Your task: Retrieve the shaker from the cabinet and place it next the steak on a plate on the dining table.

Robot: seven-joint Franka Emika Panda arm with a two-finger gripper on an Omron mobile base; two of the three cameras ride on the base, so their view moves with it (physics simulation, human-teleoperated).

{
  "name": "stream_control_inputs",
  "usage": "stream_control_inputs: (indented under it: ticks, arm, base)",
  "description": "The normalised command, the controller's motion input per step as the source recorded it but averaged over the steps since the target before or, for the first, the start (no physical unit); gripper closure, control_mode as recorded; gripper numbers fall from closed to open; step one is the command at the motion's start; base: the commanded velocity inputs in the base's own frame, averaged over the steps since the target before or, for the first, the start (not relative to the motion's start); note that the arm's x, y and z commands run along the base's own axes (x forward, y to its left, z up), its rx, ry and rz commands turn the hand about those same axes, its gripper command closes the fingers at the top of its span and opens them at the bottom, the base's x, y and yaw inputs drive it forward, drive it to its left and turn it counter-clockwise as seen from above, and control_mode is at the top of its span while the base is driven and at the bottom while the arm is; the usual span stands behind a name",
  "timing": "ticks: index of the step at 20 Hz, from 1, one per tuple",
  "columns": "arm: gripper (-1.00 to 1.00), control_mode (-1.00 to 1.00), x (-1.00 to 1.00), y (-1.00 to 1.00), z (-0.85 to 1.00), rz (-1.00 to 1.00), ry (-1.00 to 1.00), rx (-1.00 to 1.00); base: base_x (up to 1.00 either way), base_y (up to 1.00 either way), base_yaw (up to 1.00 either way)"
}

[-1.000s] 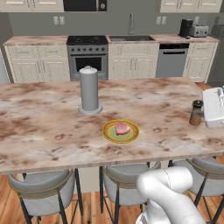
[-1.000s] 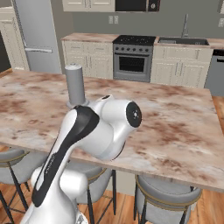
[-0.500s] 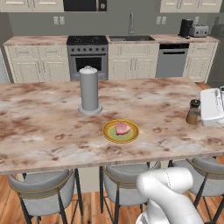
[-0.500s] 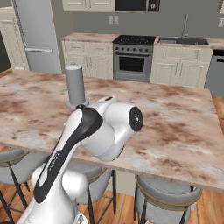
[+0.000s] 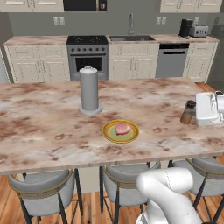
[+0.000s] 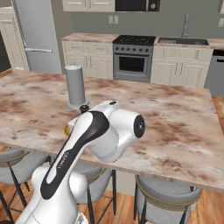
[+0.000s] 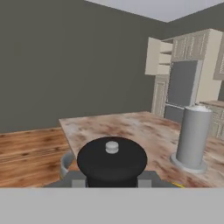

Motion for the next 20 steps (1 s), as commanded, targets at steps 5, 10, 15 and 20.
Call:
stream_control_inputs:
  ticks: [5, 10, 15, 20]
  arm:
    - [1.00, -1.00, 0.26, 0.03, -0.19, 0.00, 0.00, 0.04]
    - [1.00, -1.00, 0.27, 0.00, -0.10, 0.00, 0.00, -0.01]
    - [1.00, -1.00, 0.36, 0.00, -0.18, 0.00, 0.00, -0.03]
    - [1.00, -1.00, 0.43, 0.01, -0.30, 0.00, 0.00, -0.05]
  base:
    - [0.00, 0.00, 0.00]
    - [0.00, 0.00, 0.00]
    - [0.00, 0.00, 0.00]
    - [0.00, 0.00, 0.00]
